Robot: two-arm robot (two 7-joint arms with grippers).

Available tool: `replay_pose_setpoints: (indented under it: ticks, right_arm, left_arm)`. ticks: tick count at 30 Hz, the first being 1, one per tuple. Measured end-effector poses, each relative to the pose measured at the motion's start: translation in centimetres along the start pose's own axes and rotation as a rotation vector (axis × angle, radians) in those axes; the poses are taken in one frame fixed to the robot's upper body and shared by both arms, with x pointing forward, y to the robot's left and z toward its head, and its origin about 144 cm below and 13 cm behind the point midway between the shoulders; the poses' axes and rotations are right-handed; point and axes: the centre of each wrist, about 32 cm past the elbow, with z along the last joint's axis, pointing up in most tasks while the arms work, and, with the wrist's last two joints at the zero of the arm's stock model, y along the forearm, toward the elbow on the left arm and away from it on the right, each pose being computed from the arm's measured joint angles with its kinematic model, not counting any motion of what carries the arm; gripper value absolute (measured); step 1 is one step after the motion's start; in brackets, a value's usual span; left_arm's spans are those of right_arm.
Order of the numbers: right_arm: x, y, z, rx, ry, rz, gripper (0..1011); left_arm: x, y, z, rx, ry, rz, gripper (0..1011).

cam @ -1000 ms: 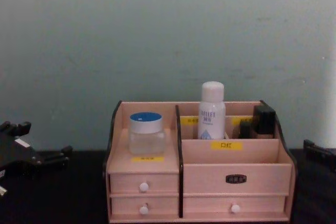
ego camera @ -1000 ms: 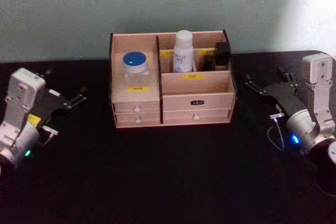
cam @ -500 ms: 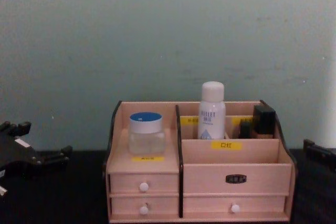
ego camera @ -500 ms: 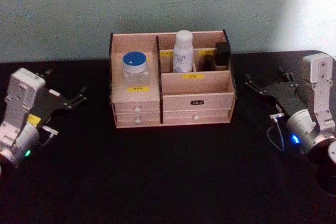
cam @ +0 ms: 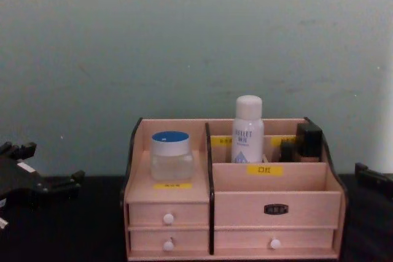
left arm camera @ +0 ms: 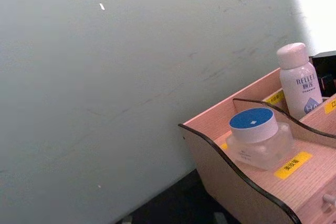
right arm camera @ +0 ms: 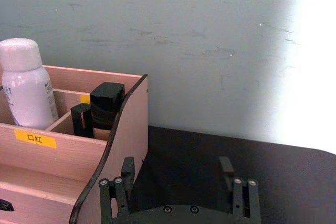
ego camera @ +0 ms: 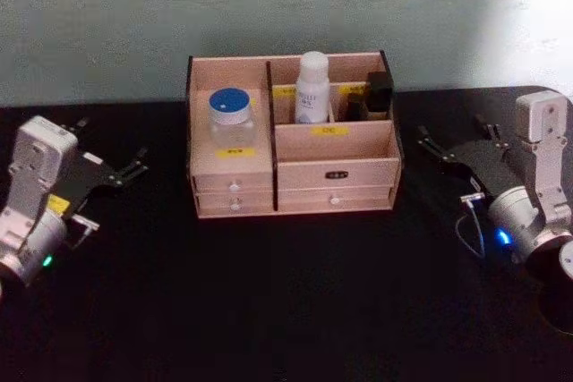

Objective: Pick up the facial cleanser and watermelon frost from the table and place them into the tiered storage box.

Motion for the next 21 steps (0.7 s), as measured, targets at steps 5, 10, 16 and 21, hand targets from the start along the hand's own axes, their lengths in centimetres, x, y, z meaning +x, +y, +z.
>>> replay_pose_setpoints:
  ticks: [5,10,16,21]
  right_arm:
    - [0.0,0.0,0.0,0.0,0.0,0.0,1000]
    - [0.0,0.0,0.0,0.0,0.0,0.0,1000]
    - [0.0,0.0,0.0,0.0,0.0,0.0,1000]
    - [0.0,0.0,0.0,0.0,0.0,0.0,1000]
  left_arm:
    - [0.0,0.0,0.0,0.0,0.0,0.0,1001]
    - [0.0,0.0,0.0,0.0,0.0,0.0,1001]
    - [0.0,0.0,0.0,0.0,0.0,0.0,1001]
    - [0.0,0.0,0.0,0.0,0.0,0.0,1001]
